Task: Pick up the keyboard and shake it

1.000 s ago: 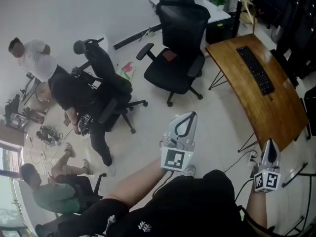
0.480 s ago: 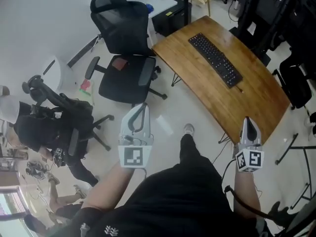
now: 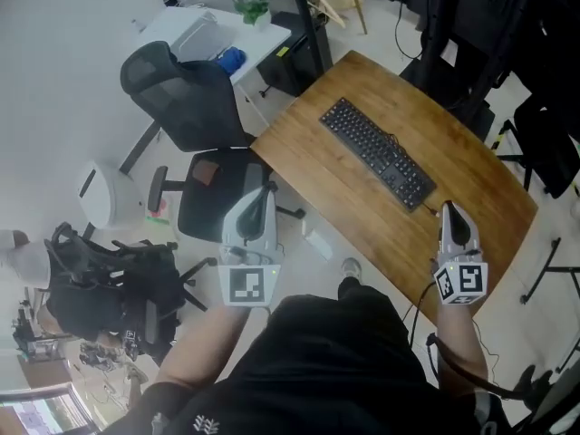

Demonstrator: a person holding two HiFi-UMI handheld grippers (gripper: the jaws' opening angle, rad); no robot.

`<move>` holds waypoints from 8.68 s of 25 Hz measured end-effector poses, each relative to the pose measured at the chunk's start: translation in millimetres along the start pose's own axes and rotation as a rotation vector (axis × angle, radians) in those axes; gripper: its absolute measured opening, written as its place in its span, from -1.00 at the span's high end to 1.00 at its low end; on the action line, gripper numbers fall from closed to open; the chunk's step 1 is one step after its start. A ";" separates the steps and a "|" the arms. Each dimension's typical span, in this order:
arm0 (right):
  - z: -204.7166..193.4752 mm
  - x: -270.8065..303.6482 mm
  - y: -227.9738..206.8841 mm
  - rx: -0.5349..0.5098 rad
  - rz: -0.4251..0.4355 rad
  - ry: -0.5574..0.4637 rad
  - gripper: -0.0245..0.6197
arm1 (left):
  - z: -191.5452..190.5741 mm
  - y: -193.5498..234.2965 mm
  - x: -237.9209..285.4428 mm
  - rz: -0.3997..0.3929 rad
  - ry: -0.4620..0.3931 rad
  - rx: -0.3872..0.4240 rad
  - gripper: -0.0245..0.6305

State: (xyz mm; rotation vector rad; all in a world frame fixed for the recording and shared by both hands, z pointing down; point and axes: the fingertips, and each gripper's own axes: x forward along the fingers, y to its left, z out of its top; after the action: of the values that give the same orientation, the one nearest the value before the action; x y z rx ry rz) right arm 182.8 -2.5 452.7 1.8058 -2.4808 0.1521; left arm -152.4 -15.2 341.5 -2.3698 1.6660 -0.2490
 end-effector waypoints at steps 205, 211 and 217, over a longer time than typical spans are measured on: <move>161.6 -22.2 -29.3 -0.162 -0.404 -0.296 0.53 | 92.9 38.0 280.2 -0.833 -0.308 -0.071 0.46; 172.3 -18.1 -20.3 -0.177 -0.446 -0.296 0.53 | 96.4 43.8 291.2 -0.886 -0.364 -0.077 0.46; 180.8 -16.5 -12.1 -0.208 -0.460 -0.278 0.53 | 96.7 47.5 297.2 -0.908 -0.382 -0.094 0.46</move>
State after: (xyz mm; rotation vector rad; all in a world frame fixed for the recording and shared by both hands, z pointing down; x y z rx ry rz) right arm 199.8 -12.4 271.8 2.3635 -2.0507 -0.3893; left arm -68.6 -301.5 236.7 -2.8450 0.3784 0.1397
